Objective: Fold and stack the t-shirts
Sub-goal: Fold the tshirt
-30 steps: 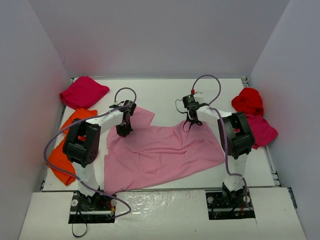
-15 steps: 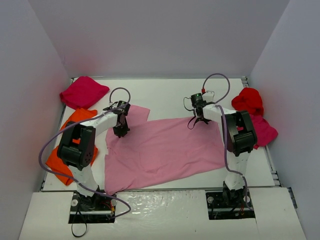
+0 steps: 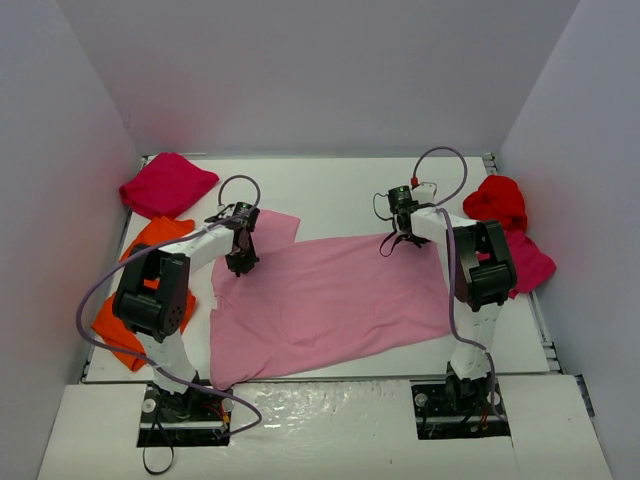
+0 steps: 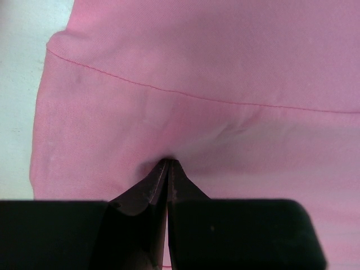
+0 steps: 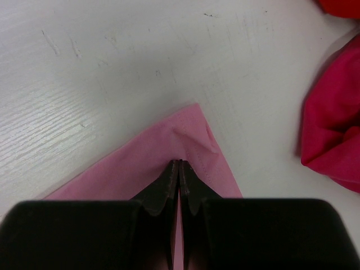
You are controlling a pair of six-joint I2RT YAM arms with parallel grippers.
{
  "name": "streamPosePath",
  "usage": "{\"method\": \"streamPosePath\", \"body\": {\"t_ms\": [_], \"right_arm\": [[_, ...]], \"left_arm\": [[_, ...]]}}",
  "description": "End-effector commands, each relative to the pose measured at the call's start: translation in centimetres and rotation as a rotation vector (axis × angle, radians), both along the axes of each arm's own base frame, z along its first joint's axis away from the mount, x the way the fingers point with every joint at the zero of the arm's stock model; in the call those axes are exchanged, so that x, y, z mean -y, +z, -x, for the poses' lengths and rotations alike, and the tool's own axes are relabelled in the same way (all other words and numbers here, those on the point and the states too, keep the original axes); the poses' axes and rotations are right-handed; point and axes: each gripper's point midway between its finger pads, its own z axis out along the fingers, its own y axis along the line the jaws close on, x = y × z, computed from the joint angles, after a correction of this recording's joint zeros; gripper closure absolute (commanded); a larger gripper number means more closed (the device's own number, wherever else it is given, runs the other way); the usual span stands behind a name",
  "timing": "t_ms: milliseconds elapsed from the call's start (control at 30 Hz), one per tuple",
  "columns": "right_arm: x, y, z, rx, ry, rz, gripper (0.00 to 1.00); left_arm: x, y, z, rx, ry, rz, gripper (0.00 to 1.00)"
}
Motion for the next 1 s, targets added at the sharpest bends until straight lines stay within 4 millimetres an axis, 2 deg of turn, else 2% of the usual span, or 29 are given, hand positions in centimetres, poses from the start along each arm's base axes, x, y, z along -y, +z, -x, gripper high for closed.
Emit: {"method": "streamPosePath", "body": {"t_ms": [0,33,100,267,333,367,433,500,533,633,733,800,867,967], "right_arm": [[0.7,-0.2,1.3,-0.036,-0.033,0.006,1.0],[0.6,0.1,1.2,-0.026,-0.035,-0.003,1.0],[0.2,2.0,0.7,0.035,-0.039,-0.039,1.0],[-1.4,7.4,-0.7,0.21,-0.017,-0.138,1.0],[-2.7,9.7,-1.3,0.279,0.027,-0.204,0.91],[-3.9,10.6,-1.8,0.304,0.081,-0.256,0.81],[-7.2,12.6,-2.9,0.352,0.217,-0.383,0.54],[-10.1,13.7,-3.7,0.364,0.326,-0.479,0.37],[-11.2,13.4,-4.3,0.363,0.361,-0.514,0.34],[-17.1,13.9,-5.5,0.369,0.555,-0.745,0.29],[-22.7,11.6,-6.2,0.325,0.693,-0.95,0.28],[-26.5,11.2,-6.4,0.311,0.784,-1.075,0.26],[-30.1,11.0,-6.3,0.29,0.82,-1.198,0.26],[-33.8,10.5,-6.8,0.28,0.867,-1.298,0.27]], "left_arm": [[-2.3,-1.5,1.5,-0.037,0.009,-0.067,1.0],[-2.3,-1.2,1.5,-0.024,0.011,-0.068,1.0],[-2.3,0.0,1.2,0.028,0.015,-0.055,1.0],[-1.8,5.3,-0.4,0.216,0.028,0.009,1.0],[-1.2,8.0,-1.0,0.306,0.025,0.056,0.98],[-0.9,8.9,-1.1,0.331,0.017,0.08,0.95],[-0.1,10.3,-1.4,0.368,-0.008,0.124,0.89],[0.4,11.8,-1.5,0.41,-0.025,0.15,0.85],[0.5,12.4,-1.6,0.42,-0.034,0.155,0.84],[0.9,14.0,-1.0,0.441,-0.049,0.181,0.84],[0.3,15.5,-0.3,0.474,-0.037,0.178,0.84],[-0.5,16.3,-0.1,0.487,-0.025,0.149,0.84],[-1.2,17.4,-0.8,0.498,-0.023,0.107,0.84],[-1.6,17.9,-2.1,0.456,-0.046,0.053,0.85]]}}
